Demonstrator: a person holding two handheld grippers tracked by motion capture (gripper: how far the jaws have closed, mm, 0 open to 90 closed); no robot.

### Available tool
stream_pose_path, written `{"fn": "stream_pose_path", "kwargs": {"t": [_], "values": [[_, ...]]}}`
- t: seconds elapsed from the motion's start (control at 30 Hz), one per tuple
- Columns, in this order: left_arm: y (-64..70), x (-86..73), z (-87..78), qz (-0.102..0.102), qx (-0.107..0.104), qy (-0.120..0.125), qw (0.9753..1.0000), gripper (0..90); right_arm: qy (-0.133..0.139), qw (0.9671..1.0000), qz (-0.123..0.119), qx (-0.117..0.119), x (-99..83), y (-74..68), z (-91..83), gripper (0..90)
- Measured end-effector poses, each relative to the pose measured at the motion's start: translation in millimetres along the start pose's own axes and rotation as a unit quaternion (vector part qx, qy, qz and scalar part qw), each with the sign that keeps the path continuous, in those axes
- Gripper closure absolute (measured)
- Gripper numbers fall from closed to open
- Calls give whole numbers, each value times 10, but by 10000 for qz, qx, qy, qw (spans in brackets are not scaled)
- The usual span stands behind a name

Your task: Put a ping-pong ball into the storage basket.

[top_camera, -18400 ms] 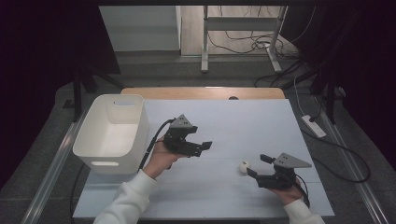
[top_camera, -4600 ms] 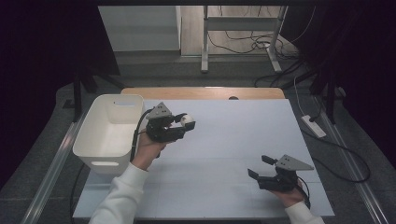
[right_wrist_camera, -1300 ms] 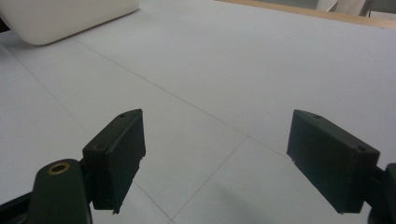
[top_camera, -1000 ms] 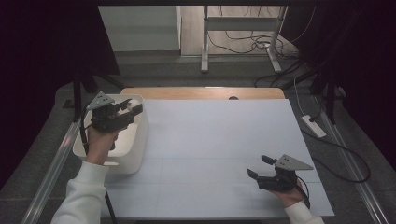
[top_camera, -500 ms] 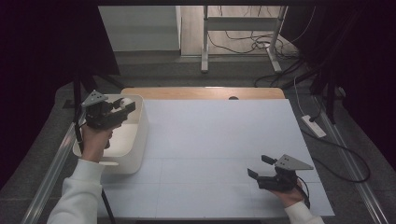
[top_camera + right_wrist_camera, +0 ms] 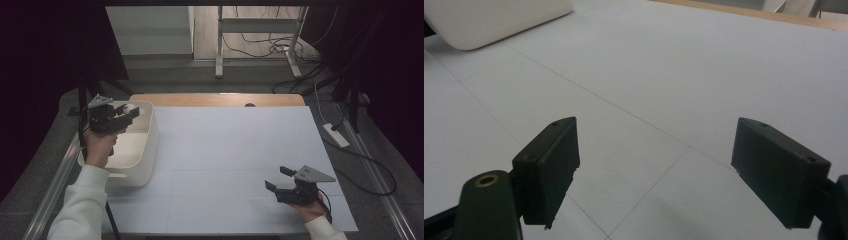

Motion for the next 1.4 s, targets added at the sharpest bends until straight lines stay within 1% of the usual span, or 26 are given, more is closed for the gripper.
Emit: {"fn": "stream_pose_path", "kwargs": {"t": [0.13,0.27,0.4,0.5,0.6,0.67,0.8,0.9,1.4], "values": [[-58,-8,10,-61,52,-43,10000,505,-7,10000,4,-4,-2,9,-2,191],[-82,-19,16,-83,75,-73,9999,505,-3,10000,3,6,0,4,-3,191],[-112,-62,42,-126,84,-212,9997,504,1,10000,8,0,1,2,-2,191],[-149,-96,76,-206,96,-308,9993,505,-3,10000,6,-1,-1,-2,2,190],[-183,-142,123,-270,103,-450,9986,504,-8,10000,7,-1,-4,0,3,190],[-199,-173,153,-277,111,-555,9980,504,-9,10000,7,0,-4,0,3,190],[-231,-221,198,-365,128,-674,9970,504,-7,10000,4,2,-4,0,1,190],[-241,-249,211,-344,159,-761,9964,502,-10,10000,7,-3,-5,2,2,190],[-249,-232,173,-358,168,-669,9970,502,-9,10000,4,1,-4,0,3,191]]}}
Point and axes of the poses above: each handheld gripper's, and its own axes: z roughly forward along the jaws, x roughly out of its top, y roughly to its right, the point moved 10 cm from there along z, roughly forward along the jaws, and after that the axes turned 13 degrees about -x, right-handed, at the moved point
